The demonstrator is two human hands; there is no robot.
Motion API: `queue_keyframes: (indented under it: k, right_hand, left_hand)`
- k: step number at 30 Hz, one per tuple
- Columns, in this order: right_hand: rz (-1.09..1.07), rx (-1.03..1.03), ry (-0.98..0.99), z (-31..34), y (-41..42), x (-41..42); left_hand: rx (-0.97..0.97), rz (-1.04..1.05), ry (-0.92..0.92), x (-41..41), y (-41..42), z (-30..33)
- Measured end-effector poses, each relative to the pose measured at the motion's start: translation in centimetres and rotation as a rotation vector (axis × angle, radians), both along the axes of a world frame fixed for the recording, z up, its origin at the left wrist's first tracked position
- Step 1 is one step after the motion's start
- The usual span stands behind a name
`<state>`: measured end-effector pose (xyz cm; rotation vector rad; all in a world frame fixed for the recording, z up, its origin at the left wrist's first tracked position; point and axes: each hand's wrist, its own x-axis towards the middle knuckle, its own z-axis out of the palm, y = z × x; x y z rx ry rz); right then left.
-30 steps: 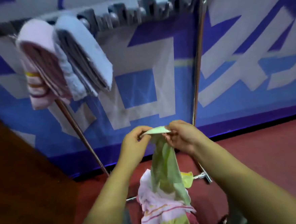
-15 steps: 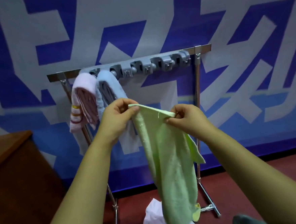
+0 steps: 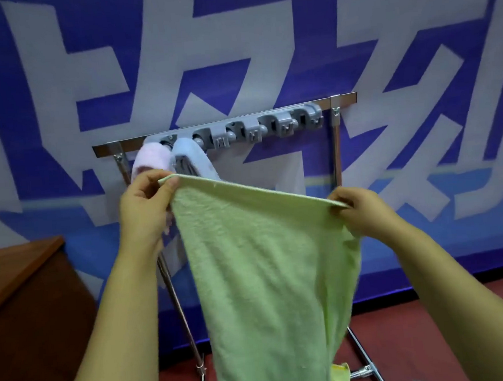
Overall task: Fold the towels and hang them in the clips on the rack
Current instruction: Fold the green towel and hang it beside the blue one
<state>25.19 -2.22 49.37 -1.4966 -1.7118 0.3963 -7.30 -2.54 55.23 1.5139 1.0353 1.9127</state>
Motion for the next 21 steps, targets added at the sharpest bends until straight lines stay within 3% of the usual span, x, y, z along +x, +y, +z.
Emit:
queue_keyframes:
  k: [4,10,15,21]
  right_hand:
    - [0.128,-0.020,0.332,0.5,-0.5,2.0]
    - [0.287,-0.030,0.885,1.2,-1.1,2.5]
    - [0.349,-0.021,1.067,0.7,-0.6,2.2]
    - [0.255,-0.072,1.152,0.7,-0.4,1.4]
  left_hand:
    - [-0.056,0.073,-0.108,-2.6,-0.3,-1.1]
    - [-0.141,-0.037,-0.262,-4.2,-0.1,-2.4]
    - [-0.173,-0.129,-0.353,-4.3,0.0,-3.2]
    - [-0.278,-0.174,-0.442,-4.2,0.1,-5.1]
